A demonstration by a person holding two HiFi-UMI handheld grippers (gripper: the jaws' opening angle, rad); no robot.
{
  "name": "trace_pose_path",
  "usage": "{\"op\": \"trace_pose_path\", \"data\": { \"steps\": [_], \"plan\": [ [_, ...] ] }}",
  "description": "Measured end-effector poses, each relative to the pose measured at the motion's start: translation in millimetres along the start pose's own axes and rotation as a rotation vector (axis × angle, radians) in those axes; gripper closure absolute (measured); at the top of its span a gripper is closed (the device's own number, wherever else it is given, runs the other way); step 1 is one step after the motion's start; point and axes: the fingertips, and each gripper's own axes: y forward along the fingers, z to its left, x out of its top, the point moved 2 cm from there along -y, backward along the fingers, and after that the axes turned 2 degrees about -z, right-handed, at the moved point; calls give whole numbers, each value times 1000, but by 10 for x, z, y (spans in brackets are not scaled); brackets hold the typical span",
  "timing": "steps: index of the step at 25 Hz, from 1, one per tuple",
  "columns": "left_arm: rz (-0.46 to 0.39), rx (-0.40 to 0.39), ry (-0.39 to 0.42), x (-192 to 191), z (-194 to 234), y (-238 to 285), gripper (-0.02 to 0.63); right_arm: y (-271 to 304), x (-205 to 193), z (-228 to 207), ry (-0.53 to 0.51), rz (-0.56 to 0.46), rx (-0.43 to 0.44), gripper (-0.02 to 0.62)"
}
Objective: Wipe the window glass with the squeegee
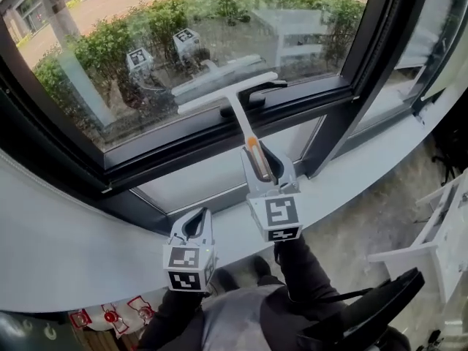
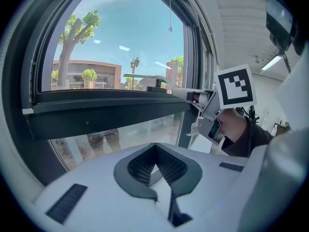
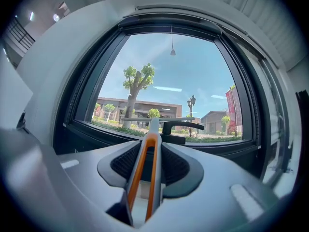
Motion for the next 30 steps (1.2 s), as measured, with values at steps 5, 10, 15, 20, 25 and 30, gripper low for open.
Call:
{"op": "trace_pose_path", "data": {
  "steps": [5, 10, 15, 20, 25, 30],
  "plan": [
    [0, 21, -19, -22, 94, -94, 606, -80, 128, 87, 21, -33, 17, 465],
    [-8, 142, -39, 30, 239, -215, 606, -40, 568, 194, 66, -142, 92, 463],
    [-8, 213, -46, 13, 333, -334, 606, 74, 1176, 365, 93, -271, 147, 465],
    [-1, 193, -28, -43, 384, -447, 606, 246, 1835, 552, 94, -393, 115, 465],
    [-27, 184, -31, 8, 502, -600, 606, 447, 2463, 827, 54, -491, 106, 463],
    [-38, 184, -29, -4, 592, -693, 606, 634, 2722, 1013, 38, -530, 82, 463]
  ]
}}
